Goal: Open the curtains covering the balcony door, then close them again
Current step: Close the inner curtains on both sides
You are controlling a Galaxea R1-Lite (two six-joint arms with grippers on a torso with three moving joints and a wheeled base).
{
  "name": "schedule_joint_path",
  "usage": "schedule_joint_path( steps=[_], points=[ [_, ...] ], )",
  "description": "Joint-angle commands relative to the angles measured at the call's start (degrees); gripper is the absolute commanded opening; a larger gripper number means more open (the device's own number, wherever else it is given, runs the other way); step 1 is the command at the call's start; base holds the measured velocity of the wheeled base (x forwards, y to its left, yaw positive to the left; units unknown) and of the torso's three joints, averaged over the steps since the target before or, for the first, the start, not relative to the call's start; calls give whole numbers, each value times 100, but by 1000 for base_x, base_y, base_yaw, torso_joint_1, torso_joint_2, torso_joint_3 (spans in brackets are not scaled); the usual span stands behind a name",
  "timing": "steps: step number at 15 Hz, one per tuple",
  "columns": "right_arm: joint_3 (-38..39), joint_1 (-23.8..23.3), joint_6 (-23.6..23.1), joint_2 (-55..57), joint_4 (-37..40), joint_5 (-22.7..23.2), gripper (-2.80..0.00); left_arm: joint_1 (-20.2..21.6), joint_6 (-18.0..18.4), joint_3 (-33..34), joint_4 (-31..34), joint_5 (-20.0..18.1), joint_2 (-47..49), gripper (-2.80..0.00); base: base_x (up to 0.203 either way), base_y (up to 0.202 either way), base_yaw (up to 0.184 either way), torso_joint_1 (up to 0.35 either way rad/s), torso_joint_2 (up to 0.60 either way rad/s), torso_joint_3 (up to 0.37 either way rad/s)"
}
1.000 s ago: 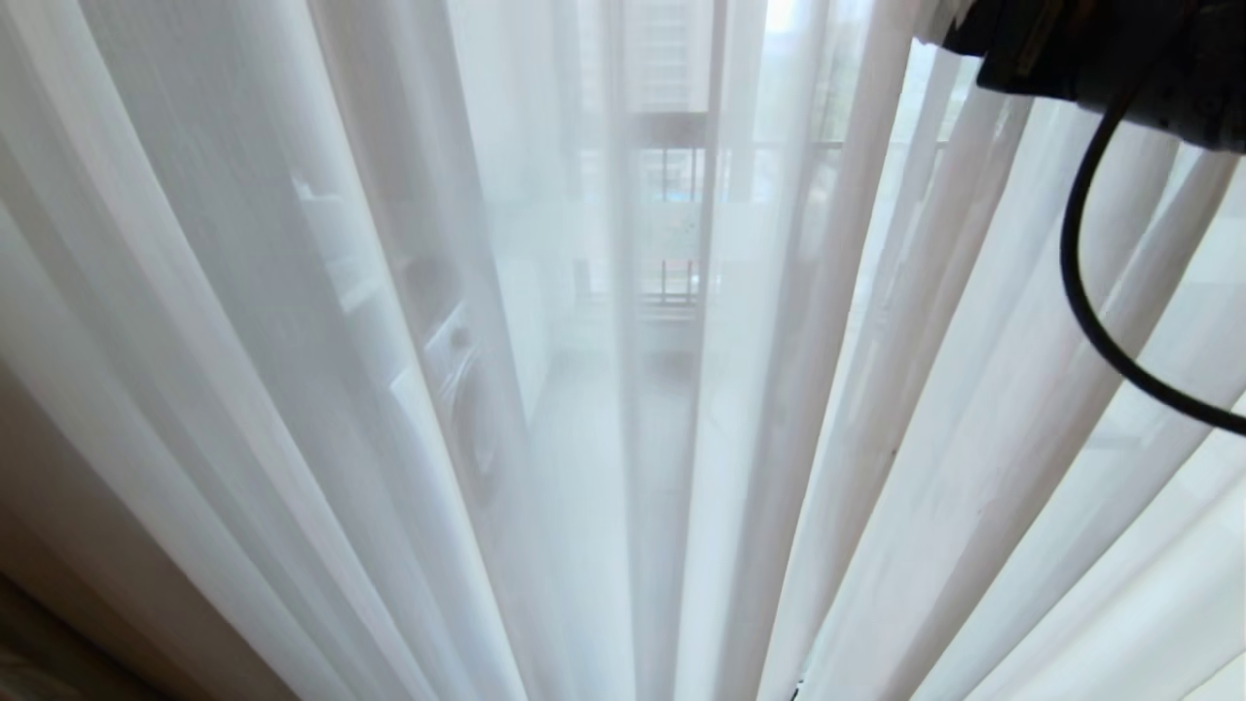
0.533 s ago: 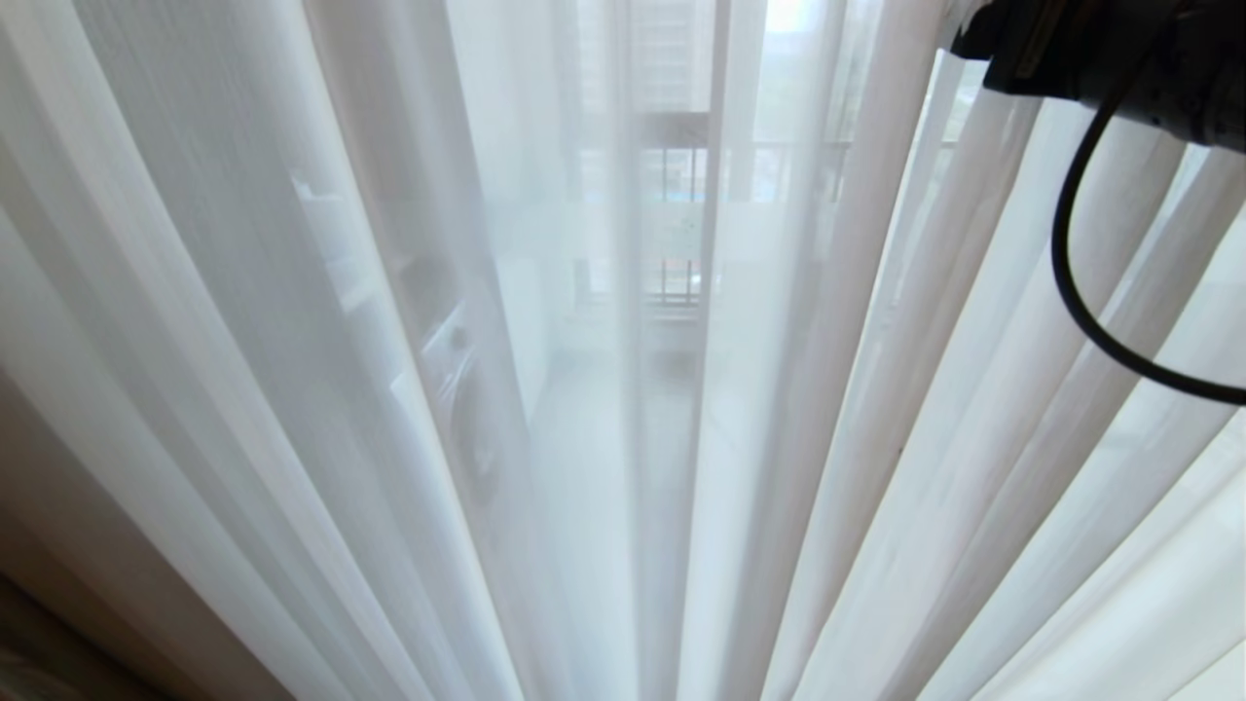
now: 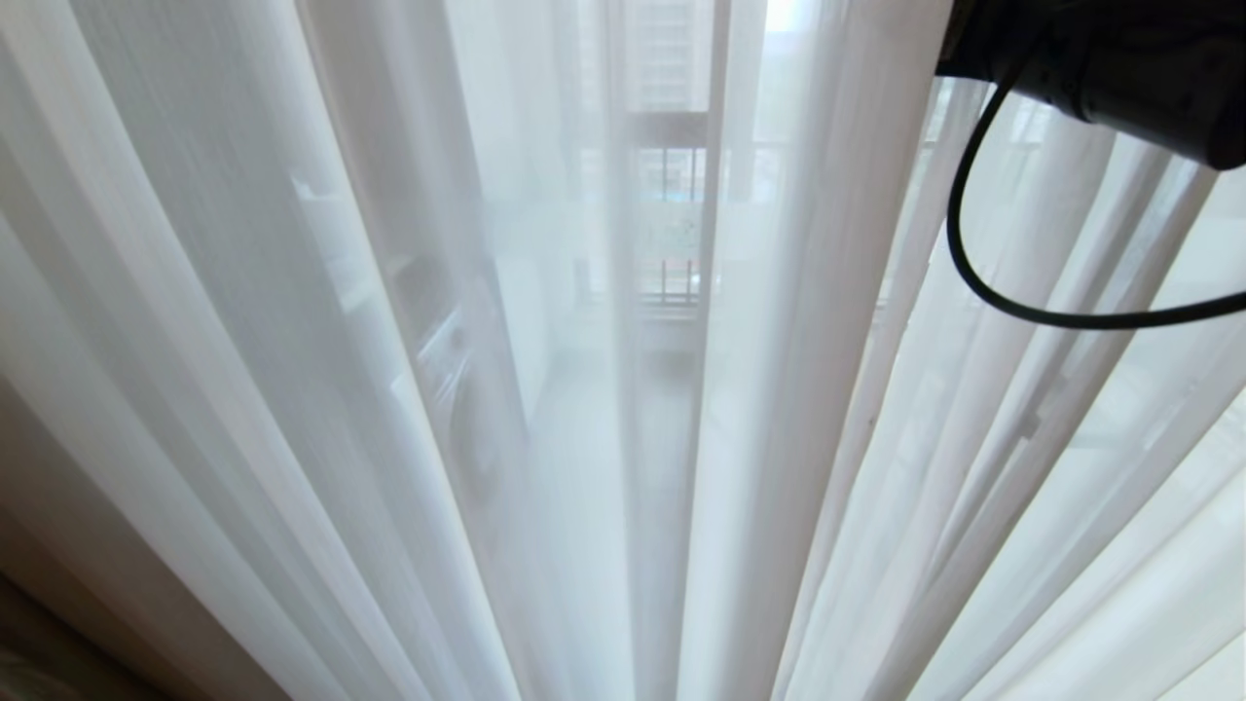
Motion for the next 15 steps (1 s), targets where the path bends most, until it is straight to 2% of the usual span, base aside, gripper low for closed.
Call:
schedule_joint_path(
  steps=[1,4,5,15],
  points=[
    [-73,3,-5,211,-29,-8,0,2,-2,0,-3,7,-2,-280,0,0,0,0,0,0],
    [-64,-6,-14,223,-38,-8,0,2,-5,0,-3,10,-2,-280,0,0,0,0,0,0],
    [-64,-6,-14,218,-38,-8,-280,2,-2,0,-3,3,-2,-280,0,0,0,0,0,0],
    [174,64,14,-218,46,55,-280,2,-2,0,-3,11,-2,-280,0,0,0,0,0,0]
  ],
)
